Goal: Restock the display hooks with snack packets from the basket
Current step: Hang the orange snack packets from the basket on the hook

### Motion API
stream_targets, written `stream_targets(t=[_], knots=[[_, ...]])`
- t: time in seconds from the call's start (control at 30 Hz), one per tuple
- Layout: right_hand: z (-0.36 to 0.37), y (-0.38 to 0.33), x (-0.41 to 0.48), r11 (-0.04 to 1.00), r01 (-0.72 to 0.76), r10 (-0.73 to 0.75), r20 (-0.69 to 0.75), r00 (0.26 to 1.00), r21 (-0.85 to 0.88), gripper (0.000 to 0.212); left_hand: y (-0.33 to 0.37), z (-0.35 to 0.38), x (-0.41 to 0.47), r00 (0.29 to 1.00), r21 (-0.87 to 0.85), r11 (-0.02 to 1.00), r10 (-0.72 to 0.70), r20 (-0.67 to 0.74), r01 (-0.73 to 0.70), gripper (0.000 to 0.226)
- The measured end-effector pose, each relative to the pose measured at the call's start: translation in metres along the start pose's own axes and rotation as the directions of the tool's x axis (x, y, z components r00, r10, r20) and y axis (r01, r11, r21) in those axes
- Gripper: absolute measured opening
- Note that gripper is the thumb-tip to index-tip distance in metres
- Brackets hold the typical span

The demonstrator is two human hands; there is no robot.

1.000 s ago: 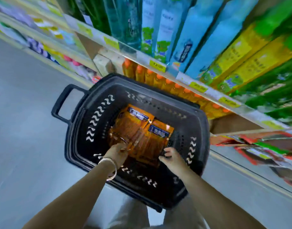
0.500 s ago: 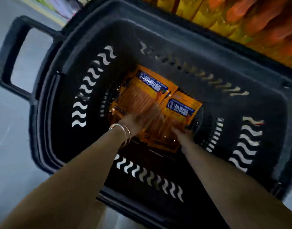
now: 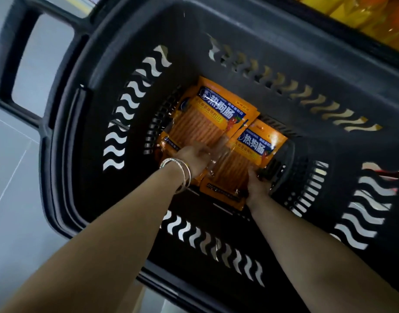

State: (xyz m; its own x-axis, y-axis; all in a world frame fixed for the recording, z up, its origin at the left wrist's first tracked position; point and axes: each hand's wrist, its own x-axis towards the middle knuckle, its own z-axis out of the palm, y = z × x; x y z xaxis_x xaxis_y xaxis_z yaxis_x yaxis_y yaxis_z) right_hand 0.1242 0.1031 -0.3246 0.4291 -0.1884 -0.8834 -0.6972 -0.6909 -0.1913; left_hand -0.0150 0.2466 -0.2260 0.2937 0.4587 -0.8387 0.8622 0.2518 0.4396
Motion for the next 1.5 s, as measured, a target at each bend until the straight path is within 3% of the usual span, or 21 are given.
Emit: stream_targets(t=[0.13,0.3,0.47,0.53,0.6,0.67,0.77,0.87,1.03,1.07,1.17,1.23,1.43,1.5], knots=[[-0.006,-0.007,0.004,0.998,0.056,-0.056,-0.011,0.998,-0.031,0.033,-0.008,0.002,0.000,0.998,-0.097,0.994,-0.055,-0.021,0.053,0.013],[-0.038,-0.006,-0.020,0.936,0.282,-0.300,-0.061,0.952,-0.209,0.028,-0.012,0.006,-0.002,0.997,-0.083,0.994,-0.068,-0.027,0.065,0.012],[-0.056,-0.016,-0.067,0.964,0.266,-0.266,-0.074,0.961,-0.016,0.028,-0.003,0.010,-0.013,0.997,-0.080,0.994,-0.079,0.014,0.080,0.031],[-0.051,-0.018,-0.088,0.955,0.290,-0.292,0.015,0.956,0.065,0.014,0.007,0.009,-0.020,0.987,-0.138,0.984,-0.092,0.131,0.110,0.047],[-0.041,-0.021,-0.107,0.940,0.331,-0.339,0.128,0.932,0.078,0.004,0.014,0.008,-0.024,0.986,-0.270,0.955,-0.083,0.146,0.120,0.038],[-0.030,-0.025,-0.118,0.928,0.368,-0.370,0.243,0.897,0.057,0.010,0.013,0.001,-0.026,0.994,-0.343,0.933,-0.110,0.026,0.112,0.019],[-0.016,-0.029,-0.111,0.924,0.377,-0.335,0.341,0.878,-0.062,0.007,-0.003,-0.018,-0.030,0.974,-0.293,0.947,-0.180,-0.140,0.133,0.026],[-0.008,-0.032,-0.086,0.933,0.322,-0.269,0.283,0.921,-0.160,0.022,-0.025,-0.034,-0.033,0.953,-0.269,0.949,-0.222,-0.207,0.162,0.021],[-0.011,-0.031,-0.040,0.958,0.164,-0.118,0.196,0.973,-0.236,0.024,-0.037,-0.034,-0.022,0.944,-0.183,0.953,-0.274,-0.185,0.241,0.040],[-0.011,-0.029,-0.032,0.952,0.159,-0.112,0.184,0.976,-0.261,0.032,-0.036,-0.032,-0.020,0.946,-0.185,0.954,-0.269,-0.178,0.236,0.042],[0.000,-0.021,-0.018,0.917,0.108,-0.060,0.135,0.989,-0.384,0.091,-0.032,-0.027,-0.013,0.954,-0.176,0.961,-0.242,-0.177,0.212,0.042],[0.011,-0.018,-0.017,0.892,0.097,-0.062,0.093,0.994,-0.442,0.112,-0.031,-0.026,-0.009,0.959,-0.142,0.967,-0.232,-0.164,0.210,0.040],[0.019,-0.005,-0.011,0.903,0.212,-0.220,0.021,0.975,-0.373,0.101,-0.035,-0.023,-0.004,0.953,-0.157,0.964,-0.243,-0.180,0.216,0.021],[0.018,-0.005,-0.010,0.919,0.230,-0.237,0.016,0.971,-0.320,0.098,-0.032,-0.024,-0.004,0.953,-0.172,0.962,-0.244,-0.179,0.213,0.025]])
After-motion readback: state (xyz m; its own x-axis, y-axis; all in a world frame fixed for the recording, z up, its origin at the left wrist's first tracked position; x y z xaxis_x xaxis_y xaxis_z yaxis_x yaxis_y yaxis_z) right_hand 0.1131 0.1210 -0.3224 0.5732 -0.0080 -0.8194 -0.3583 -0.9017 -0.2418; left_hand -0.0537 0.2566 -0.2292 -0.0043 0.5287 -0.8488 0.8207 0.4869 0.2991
